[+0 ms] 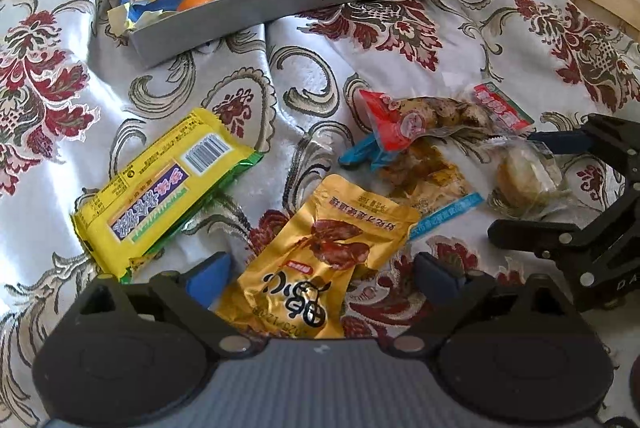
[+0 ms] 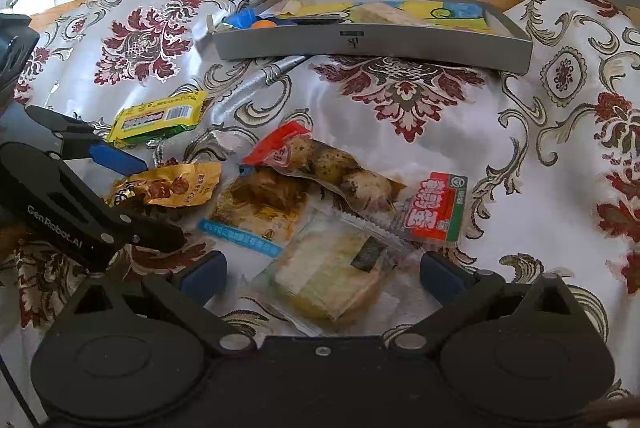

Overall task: Organize snacks
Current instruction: 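Move the left tool to the gold snack pouch while the right approaches the wrapped bread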

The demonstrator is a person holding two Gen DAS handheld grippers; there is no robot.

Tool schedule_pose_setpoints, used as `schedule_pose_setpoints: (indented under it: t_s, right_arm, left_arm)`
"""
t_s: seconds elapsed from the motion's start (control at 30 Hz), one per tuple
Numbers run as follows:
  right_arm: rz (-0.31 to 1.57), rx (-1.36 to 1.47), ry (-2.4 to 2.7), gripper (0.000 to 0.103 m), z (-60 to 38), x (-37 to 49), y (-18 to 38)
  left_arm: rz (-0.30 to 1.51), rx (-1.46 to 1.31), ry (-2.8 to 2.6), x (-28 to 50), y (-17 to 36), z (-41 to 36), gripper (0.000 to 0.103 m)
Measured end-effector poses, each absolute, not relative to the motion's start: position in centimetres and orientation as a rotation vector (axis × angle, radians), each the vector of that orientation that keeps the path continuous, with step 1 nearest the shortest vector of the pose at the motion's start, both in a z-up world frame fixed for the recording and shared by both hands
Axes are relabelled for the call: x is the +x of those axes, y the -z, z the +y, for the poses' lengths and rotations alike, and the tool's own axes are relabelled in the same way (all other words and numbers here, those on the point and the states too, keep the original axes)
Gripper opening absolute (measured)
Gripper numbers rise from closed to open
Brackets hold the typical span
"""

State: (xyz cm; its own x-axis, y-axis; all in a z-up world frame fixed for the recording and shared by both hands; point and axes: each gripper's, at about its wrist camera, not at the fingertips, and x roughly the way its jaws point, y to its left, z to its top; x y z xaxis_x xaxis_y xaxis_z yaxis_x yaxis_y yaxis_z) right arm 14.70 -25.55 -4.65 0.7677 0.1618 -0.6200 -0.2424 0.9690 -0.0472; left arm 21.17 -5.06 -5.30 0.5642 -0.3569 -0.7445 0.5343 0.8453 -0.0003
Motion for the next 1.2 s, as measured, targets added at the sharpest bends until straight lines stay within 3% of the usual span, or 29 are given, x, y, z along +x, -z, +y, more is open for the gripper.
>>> schedule_pose_setpoints:
  t_s: [0.33,0.77,0.93,1.2]
  right_arm:
    - [0.669,-0.16,-0.193,0.102,-25.0,14.6,5.1]
    - [0.656,-0.148,-0.183,0.098,-25.1,13.9,5.0]
    - [0.641,-0.125,-0.18,0.089,-25.5,13.3,4.9]
    - [0.644,-0.118,-0.178,0.087,-25.7,12.9,4.9]
  left_arm:
    - [0.836,0.167,0.448,21.1,5.1,-5.3,0.09]
    - [0.809,0.037,0.332,18.1,5.0,-5.1,0.063]
    - [0.777,0.005,0.331,16.7,5.0,-4.8,0.058]
    - [0.784,0.031,0.384,16.4,4.5,-5.3,0.062]
